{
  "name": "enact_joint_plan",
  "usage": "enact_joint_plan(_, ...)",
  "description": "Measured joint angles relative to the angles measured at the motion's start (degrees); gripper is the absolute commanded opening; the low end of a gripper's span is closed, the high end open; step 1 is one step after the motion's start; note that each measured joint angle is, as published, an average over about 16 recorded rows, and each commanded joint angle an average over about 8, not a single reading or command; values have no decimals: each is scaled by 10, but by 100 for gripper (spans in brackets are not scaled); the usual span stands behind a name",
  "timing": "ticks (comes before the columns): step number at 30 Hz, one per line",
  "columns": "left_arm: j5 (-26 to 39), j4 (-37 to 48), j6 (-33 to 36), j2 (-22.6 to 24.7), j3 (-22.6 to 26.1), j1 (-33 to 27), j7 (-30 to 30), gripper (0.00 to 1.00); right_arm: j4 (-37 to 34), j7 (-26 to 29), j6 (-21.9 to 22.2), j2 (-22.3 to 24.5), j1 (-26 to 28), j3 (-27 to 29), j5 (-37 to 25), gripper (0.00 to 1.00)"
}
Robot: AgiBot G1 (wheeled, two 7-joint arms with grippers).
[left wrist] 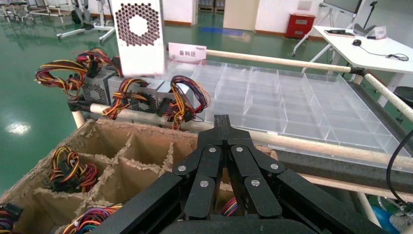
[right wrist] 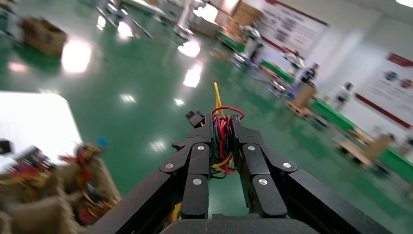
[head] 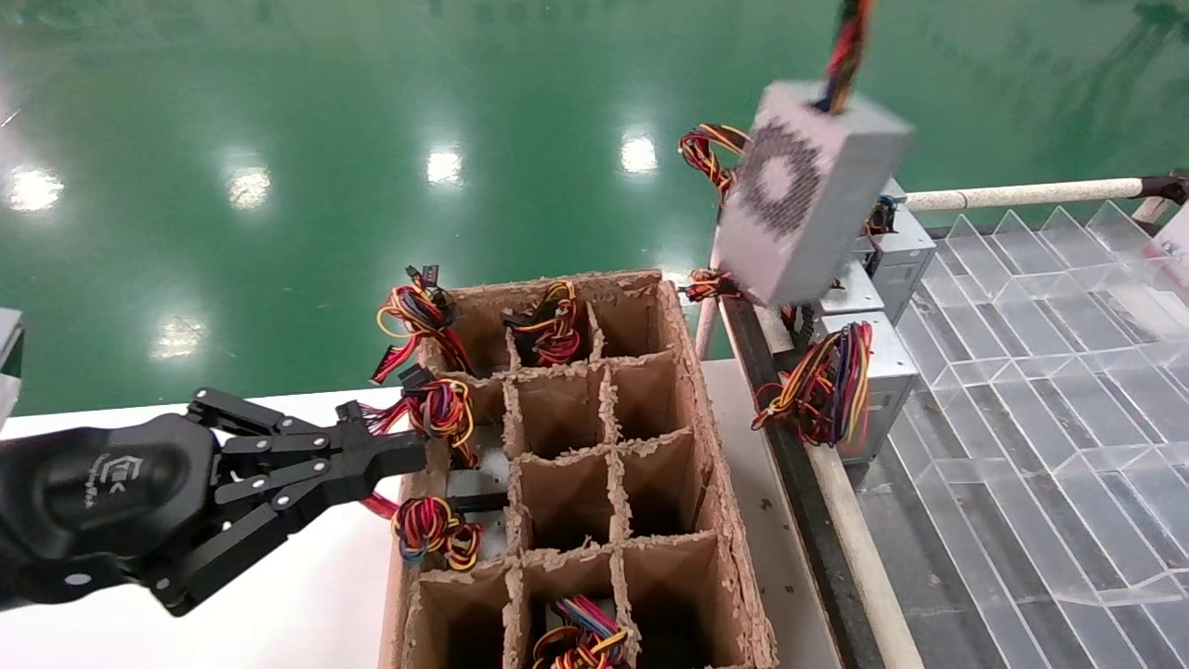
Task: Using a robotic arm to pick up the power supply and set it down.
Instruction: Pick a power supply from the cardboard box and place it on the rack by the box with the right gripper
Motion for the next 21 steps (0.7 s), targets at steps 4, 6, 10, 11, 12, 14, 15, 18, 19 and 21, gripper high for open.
enact_joint_plan(4,0,0,0,0,0,0,0,0,-38,-9,6,4,24,-10,-22,0)
enact_joint_plan(6,0,0,0,0,0,0,0,0,-55,-13,10,7,32,-15,-31,0)
enact_joint_plan(10,0,0,0,0,0,0,0,0,-85,-18,15,12,40,-22,-45,0)
enact_joint_plan(11,0,0,0,0,0,0,0,0,-92,-19,17,13,41,-23,-48,0)
enact_joint_plan(12,0,0,0,0,0,0,0,0,-98,-20,18,15,41,-25,-50,0)
enact_joint_plan(14,0,0,0,0,0,0,0,0,-109,-21,19,18,41,-26,-52,0)
enact_joint_plan(15,0,0,0,0,0,0,0,0,-114,-21,19,20,40,-26,-53,0)
enact_joint_plan(18,0,0,0,0,0,0,0,0,-127,-22,19,26,37,-27,-54,0)
enact_joint_plan(19,0,0,0,0,0,0,0,0,-130,-22,19,28,36,-27,-54,0)
enact_joint_plan(21,0,0,0,0,0,0,0,0,-136,-22,17,32,33,-27,-53,0)
